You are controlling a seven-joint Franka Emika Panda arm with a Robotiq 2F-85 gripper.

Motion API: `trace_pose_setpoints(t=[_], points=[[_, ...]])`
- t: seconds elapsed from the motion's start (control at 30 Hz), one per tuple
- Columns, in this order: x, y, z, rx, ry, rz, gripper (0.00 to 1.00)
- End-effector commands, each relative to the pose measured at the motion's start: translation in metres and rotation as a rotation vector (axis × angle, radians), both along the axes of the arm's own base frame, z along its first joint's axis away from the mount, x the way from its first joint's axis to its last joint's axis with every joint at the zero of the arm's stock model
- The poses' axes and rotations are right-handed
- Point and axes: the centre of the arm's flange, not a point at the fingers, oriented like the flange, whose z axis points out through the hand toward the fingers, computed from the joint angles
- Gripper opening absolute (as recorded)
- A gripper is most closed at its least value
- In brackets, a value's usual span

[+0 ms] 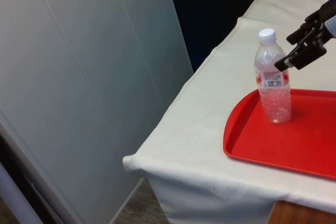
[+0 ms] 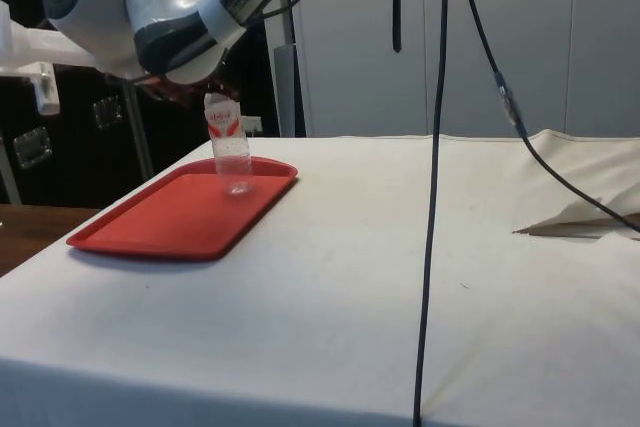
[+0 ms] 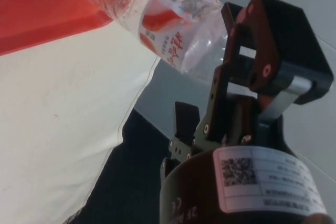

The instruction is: Place the bottle upright on the tray.

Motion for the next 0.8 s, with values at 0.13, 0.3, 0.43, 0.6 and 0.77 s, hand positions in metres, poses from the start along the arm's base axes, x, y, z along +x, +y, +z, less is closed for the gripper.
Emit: trace_pose_setpoints(t=[0.13, 0.3, 0.43, 0.6, 0.77], points=[[-0.001, 0.002, 0.015, -0.004, -0.008, -0.015, 1.0], [-0.002, 0.002, 0.022, -0.009, -0.007, -0.025, 1.0], [-0.003, 0.003, 0.037, -0.014, -0.016, -0.033, 1.0], [-0.004, 0.003, 0.044, -0.023, -0.018, -0.043, 1.0], [-0.006, 0.004, 0.067, -0.03, -0.031, -0.058, 1.0]])
